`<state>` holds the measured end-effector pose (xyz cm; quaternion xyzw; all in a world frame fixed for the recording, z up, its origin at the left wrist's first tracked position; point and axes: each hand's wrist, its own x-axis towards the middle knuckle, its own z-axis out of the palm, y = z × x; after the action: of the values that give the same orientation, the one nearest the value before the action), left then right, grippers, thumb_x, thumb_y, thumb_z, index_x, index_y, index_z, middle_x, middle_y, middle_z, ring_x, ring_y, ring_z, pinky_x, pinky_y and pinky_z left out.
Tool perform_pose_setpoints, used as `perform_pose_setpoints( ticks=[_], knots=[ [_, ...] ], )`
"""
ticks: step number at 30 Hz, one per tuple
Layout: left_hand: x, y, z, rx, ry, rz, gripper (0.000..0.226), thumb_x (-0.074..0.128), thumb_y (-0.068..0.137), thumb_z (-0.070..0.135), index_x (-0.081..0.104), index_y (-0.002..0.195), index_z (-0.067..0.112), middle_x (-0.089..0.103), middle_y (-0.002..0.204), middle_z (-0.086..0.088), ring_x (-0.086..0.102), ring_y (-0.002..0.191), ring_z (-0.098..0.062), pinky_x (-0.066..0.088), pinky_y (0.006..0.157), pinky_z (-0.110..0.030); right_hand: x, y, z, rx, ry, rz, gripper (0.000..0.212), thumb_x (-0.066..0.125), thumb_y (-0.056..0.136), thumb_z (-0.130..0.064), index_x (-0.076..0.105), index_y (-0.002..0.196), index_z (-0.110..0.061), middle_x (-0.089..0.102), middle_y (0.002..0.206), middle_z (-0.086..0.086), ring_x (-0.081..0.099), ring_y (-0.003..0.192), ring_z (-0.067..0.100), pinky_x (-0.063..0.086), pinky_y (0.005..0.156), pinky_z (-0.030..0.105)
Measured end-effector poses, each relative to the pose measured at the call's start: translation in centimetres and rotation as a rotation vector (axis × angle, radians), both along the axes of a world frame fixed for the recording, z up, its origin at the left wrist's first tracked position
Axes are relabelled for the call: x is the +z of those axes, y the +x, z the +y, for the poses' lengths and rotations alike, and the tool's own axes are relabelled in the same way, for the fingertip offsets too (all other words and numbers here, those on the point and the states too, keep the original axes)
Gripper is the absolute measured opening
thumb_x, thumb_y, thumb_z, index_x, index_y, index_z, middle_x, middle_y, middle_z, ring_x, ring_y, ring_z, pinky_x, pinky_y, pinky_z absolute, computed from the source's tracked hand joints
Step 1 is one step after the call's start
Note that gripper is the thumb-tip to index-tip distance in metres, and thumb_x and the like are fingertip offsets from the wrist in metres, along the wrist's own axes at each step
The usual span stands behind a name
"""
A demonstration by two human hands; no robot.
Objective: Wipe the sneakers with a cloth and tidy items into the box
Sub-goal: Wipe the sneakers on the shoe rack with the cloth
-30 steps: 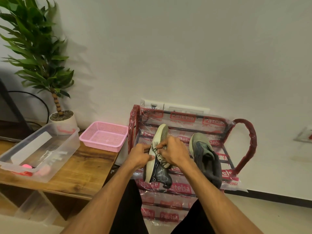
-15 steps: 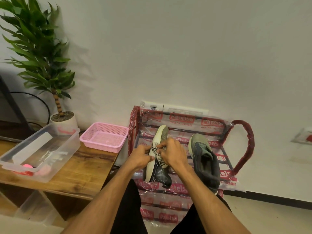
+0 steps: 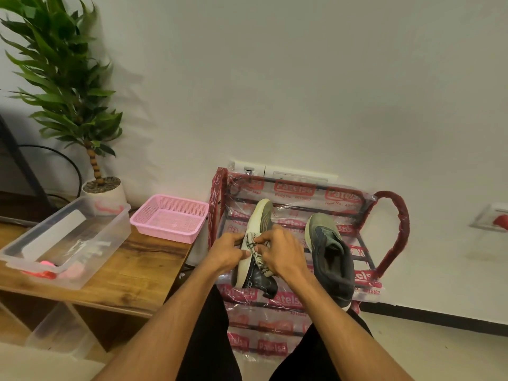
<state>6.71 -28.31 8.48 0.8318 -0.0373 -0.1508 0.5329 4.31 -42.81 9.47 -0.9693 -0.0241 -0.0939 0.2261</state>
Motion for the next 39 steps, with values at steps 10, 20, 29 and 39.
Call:
perform_pose_setpoints(
  ticks=[10,20,29,39],
  knots=[
    [0.0,0.2,-0.1,-0.017,-0.007,-0.003,0.048,0.065,0.081,-0.009,0.063,0.125,0.012,0.069,0.114,-0.003,0.064,0.104,-0.016,0.051,0.096,-0.038,-0.4,-1.3,0.0,0.033,-0.014,-0.004,0.025,0.068,0.090,-0.028,0.070,0.115,-0.024,0.060,0.109,-0.004,0.059,0.098,0.017,0.045,0.077,0.032],
    [0.0,0.1,-0.3,-0.004,0.030,-0.035,0.045,0.064,0.083,-0.008,0.064,0.123,0.012,0.069,0.106,-0.002,0.065,0.100,-0.017,0.054,0.089,-0.036,-0.4,-1.3,0.2,0.009,-0.031,0.003,0.022,0.068,0.090,-0.027,0.072,0.111,-0.022,0.060,0.111,-0.002,0.059,0.100,0.020,0.045,0.077,0.032],
    [-0.1,0.5,-1.0,0.027,0.093,-0.059,0.065,0.062,0.085,-0.006,0.044,0.142,0.019,0.064,0.122,-0.009,0.062,0.104,-0.018,0.051,0.088,-0.031,-0.6,0.6,-0.6,-0.101,0.072,0.021,0.021,0.069,0.089,-0.027,0.073,0.109,-0.024,0.063,0.113,-0.002,0.061,0.098,0.017,0.050,0.084,0.036],
    [-1.2,1.3,-0.5,-0.025,0.114,-0.065,0.071,0.062,0.084,-0.005,0.042,0.144,0.025,0.051,0.141,-0.006,0.057,0.114,-0.015,0.053,0.091,-0.031,-1.4,1.7,-2.1,-0.144,0.178,0.227,0.011,0.071,0.084,-0.017,0.076,0.086,-0.025,0.073,0.095,-0.009,0.067,0.081,0.014,0.056,0.081,0.037]
  ],
)
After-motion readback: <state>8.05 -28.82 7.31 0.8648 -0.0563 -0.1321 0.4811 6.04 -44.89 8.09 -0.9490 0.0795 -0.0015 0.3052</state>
